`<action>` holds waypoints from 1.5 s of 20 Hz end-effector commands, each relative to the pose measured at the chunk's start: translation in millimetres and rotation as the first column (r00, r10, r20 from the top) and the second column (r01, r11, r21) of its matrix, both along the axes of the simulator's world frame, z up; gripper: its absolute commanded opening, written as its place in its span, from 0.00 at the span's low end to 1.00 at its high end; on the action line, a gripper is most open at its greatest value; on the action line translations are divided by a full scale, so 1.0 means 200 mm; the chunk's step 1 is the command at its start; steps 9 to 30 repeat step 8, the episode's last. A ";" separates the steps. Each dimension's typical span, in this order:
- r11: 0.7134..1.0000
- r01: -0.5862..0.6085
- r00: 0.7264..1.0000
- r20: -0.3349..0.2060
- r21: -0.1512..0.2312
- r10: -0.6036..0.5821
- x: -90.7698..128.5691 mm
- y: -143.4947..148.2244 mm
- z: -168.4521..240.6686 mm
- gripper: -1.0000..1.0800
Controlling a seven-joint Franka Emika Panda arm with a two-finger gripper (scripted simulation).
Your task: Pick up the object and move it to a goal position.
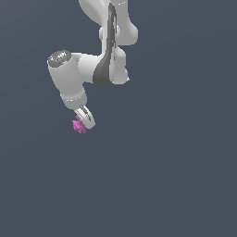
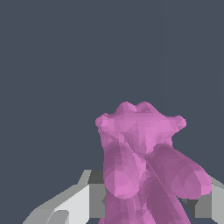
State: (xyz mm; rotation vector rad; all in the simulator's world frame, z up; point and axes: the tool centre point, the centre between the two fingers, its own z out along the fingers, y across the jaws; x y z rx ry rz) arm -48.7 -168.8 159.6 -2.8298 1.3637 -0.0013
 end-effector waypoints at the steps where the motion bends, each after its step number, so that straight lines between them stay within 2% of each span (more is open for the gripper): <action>1: 1.000 -0.002 1.000 -0.001 0.000 0.002 0.01 -0.07 0.03 0.00; 7: 1.000 -0.002 1.000 -0.001 0.000 0.002 0.03 -0.13 0.06 0.00; 30: 1.000 -0.002 1.000 -0.001 0.000 0.002 0.03 -0.13 0.06 0.00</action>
